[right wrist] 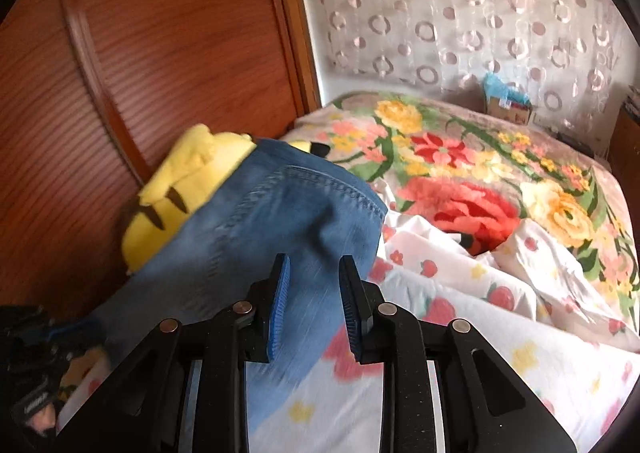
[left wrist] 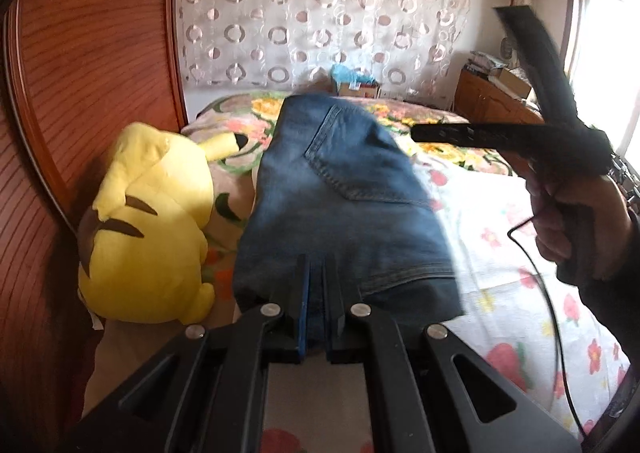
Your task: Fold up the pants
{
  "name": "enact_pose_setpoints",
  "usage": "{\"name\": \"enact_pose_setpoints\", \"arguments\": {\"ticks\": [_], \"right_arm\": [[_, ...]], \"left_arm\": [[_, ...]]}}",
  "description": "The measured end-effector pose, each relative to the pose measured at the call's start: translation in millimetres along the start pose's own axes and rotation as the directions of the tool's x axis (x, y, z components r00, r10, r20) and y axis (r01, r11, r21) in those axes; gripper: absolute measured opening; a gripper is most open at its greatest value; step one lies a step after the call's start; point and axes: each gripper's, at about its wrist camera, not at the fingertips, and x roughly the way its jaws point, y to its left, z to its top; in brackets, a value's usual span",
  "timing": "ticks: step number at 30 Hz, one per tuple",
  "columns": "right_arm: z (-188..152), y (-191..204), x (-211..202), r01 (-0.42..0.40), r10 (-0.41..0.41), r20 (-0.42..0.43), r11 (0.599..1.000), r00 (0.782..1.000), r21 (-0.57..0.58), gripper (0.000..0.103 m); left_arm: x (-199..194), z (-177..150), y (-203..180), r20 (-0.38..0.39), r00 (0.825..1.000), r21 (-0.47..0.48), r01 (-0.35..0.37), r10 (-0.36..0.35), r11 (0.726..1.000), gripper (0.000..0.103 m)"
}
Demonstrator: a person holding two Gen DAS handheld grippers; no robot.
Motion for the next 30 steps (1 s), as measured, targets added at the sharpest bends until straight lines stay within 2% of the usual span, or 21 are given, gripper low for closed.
{"name": "enact_pose_setpoints", "arguments": {"ticks": [12, 21, 30], "right_arm": [[-54.0, 30.7, -169.5, 0.038, -0.031, 0.159, 0.998, 0.987, -0.043, 0.024], [-105.6, 23.3, -244.3, 0.089, -0.089, 0.224, 0.996, 0.97, 0.008, 0.024], [-147.2, 7.7, -293.8, 0.128, -0.144, 0.254, 0.989, 0.956, 0.079, 0.025]], "left_arm": [[-87.8, 0.4, -58.4, 0.114, 0.993, 0.066, 0.005, -0.013, 0.998, 0.003], [-134.4, -11.0, -105.5, 0.166, 0.985, 0.115, 0.022, -0.041, 0.993, 0.009], [-155.2, -22.4, -147.5, 0.175, 0.981, 0.171, 0.055, -0.085, 0.984, 0.018]]}}
